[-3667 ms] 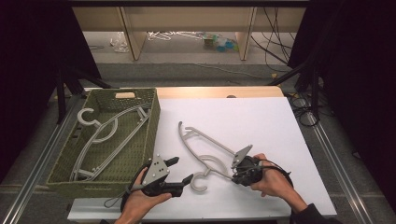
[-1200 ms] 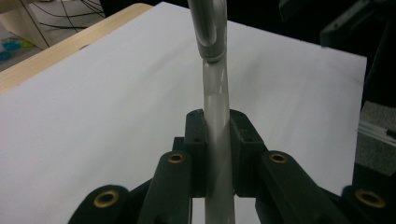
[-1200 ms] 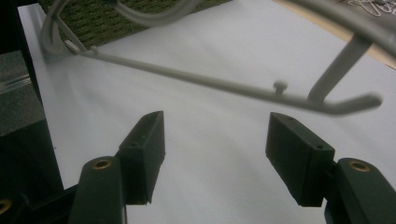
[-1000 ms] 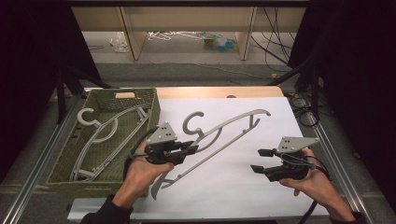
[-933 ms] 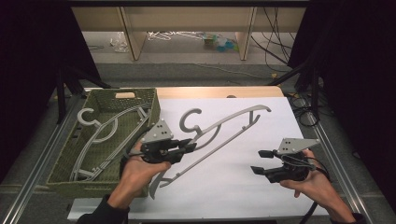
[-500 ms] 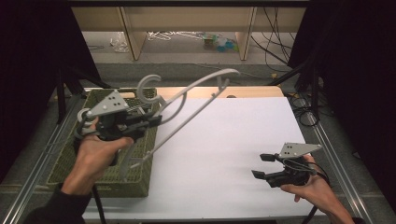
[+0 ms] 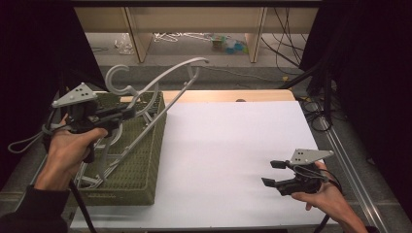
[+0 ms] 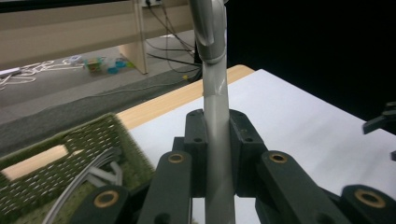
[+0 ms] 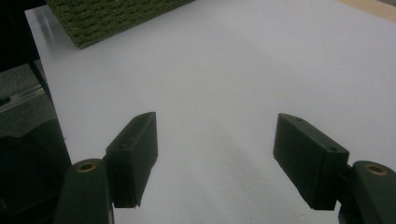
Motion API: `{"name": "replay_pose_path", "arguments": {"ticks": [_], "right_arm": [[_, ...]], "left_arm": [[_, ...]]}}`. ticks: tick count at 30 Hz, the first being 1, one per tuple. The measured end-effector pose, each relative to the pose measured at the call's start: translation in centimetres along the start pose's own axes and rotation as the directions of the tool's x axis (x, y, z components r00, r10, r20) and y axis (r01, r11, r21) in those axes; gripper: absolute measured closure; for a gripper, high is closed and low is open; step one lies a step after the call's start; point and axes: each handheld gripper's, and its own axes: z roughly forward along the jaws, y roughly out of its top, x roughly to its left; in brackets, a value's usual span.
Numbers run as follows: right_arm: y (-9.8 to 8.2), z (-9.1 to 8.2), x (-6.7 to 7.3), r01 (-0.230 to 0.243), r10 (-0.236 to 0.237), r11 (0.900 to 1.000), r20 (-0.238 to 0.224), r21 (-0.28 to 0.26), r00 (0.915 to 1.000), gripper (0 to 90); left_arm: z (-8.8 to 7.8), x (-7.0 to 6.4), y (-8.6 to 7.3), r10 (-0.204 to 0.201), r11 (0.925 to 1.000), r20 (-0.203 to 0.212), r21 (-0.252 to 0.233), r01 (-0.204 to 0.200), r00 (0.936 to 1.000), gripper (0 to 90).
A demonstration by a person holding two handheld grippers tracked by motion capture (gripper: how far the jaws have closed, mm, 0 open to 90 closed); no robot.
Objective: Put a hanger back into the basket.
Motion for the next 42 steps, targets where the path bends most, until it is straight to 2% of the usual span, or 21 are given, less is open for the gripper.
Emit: {"name": "replay_pose_path", "arguments": {"ticks": [2, 3, 5, 6, 10, 11, 12, 13, 15, 17, 22, 23, 27, 30, 34, 37, 39, 40, 41, 42], "right_arm": [[-0.1, 0.1, -0.1, 0.001, -0.001, 1.000, 0.006, 0.001, 1.0000, 30.2], [-0.1, 0.1, -0.1, 0.001, -0.001, 1.000, 0.006, 0.001, 1.0000, 30.2], [-0.2, 0.2, -0.2, -0.002, 0.002, 1.000, 0.003, 0.002, 1.0000, 29.7], [-0.2, 0.2, -0.2, -0.003, 0.003, 1.000, 0.003, 0.002, 1.0000, 29.5], [-0.2, 0.1, -0.2, -0.004, 0.004, 1.000, 0.005, 0.003, 1.0000, 28.7], [-0.2, 0.1, -0.2, -0.005, 0.005, 1.000, 0.005, 0.002, 1.0000, 28.7], [-0.2, 0.2, -0.2, -0.007, 0.007, 1.000, 0.004, 0.004, 1.0000, 28.7], [-0.3, 0.2, -0.2, -0.008, 0.008, 1.000, 0.005, 0.009, 1.0000, 28.7], [-0.3, 0.2, -0.2, -0.014, 0.014, 1.000, 0.002, 0.013, 0.9999, 28.6], [-0.3, 0.3, -0.3, -0.009, 0.009, 1.000, 0.003, 0.011, 1.0000, 28.6], [-0.3, 0.4, -0.2, -0.013, 0.013, 1.000, 0.005, 0.015, 0.9999, 28.6], [-0.3, 0.4, -0.2, -0.018, 0.018, 1.000, 0.001, 0.017, 0.9998, 28.6], [-0.4, 0.5, -0.3, -0.009, 0.009, 1.000, 0.003, 0.017, 1.0000, 28.7], [-0.4, 0.5, -0.3, -0.015, 0.015, 1.000, -0.001, 0.019, 0.9999, 28.7], [-0.4, 0.6, -0.3, -0.013, 0.013, 1.000, 0.000, 0.022, 0.9999, 28.7], [-0.5, 0.6, -0.3, -0.010, 0.010, 1.000, -0.001, 0.025, 0.9999, 28.7], [-0.5, 0.6, -0.3, -0.009, 0.009, 1.000, -0.003, 0.025, 1.0000, 28.7], [-0.5, 0.6, -0.4, -0.009, 0.009, 1.000, -0.003, 0.024, 1.0000, 28.7], [-0.5, 0.6, -0.3, -0.014, 0.014, 1.000, -0.004, 0.027, 0.9999, 28.7], [-0.6, 0.7, -0.4, -0.005, 0.005, 1.000, 0.001, 0.029, 1.0000, 28.7]], "left_arm": [[-0.2, 1.2, -0.5, -0.018, 0.9998, -0.026, 0.006, 0.018, 0.9995, 79.3], [-0.2, 1.2, -0.5, -0.018, 0.9998, -0.026, 0.006, 0.018, 0.9995, 79.3], [-0.3, 1.9, -1.0, -0.051, 0.9986, -0.048, 0.009, 0.051, 0.9976, 79.3], [-0.5, 2.8, -1.5, -0.069, 0.9975, -0.071, 0.014, 0.070, 0.9951, 79.3], [-0.9, 4.2, -2.3, -0.079, 0.9967, -0.103, 0.012, 0.080, 0.9916, 79.3], [-1.0, 4.5, -2.5, -0.089, 0.9958, -0.111, 0.013, 0.091, 0.9898, 79.3], [-1.2, 5.3, -3.1, -0.095, 0.9950, -0.131, 0.019, 0.098, 0.9869, 79.3], [-1.2, 5.3, -3.1, -0.095, 0.9950, -0.131, 0.019, 0.098, 0.9869, 79.3], [-1.6, 6.3, -3.9, -0.112, 0.9924, -0.171, 0.033, 0.119, 0.9790, 79.3], [-1.7, 6.7, -4.1, -0.110, 0.9921, -0.179, 0.040, 0.119, 0.9776, 79.3], [-2.2, 8.1, -5.3, -0.126, 0.9888, -0.221, 0.051, 0.140, 0.9671, 79.3], [-2.2, 8.5, -5.8, -0.123, 0.9877, -0.232, 0.066, 0.142, 0.9650, 79.3], [-2.2, 9.0, -6.6, -0.118, 0.9854, -0.245, 0.091, 0.144, 0.9624, 79.3], [-2.1, 9.2, -7.3, -0.115, 0.9840, -0.239, 0.105, 0.144, 0.9641, 79.3], [-1.8, 9.3, -7.9, -0.084, 0.9801, -0.248, 0.154, 0.125, 0.9650, 79.3], [-1.6, 9.4, -8.5, -0.093, 0.9758, -0.251, 0.169, 0.139, 0.9634, 79.3], [-1.6, 9.7, -9.0, -0.075, 0.9738, -0.243, 0.191, 0.123, 0.9671, 79.3], [-1.5, 9.7, -9.3, -0.084, 0.9713, -0.240, 0.197, 0.134, 0.9670, 79.3], [-1.4, 9.8, -9.4, -0.064, 0.9695, -0.237, 0.215, 0.117, 0.9695, 79.3], [-1.2, 9.9, -9.7, -0.076, 0.9682, -0.236, 0.215, 0.128, 0.9688, 79.3]]}}
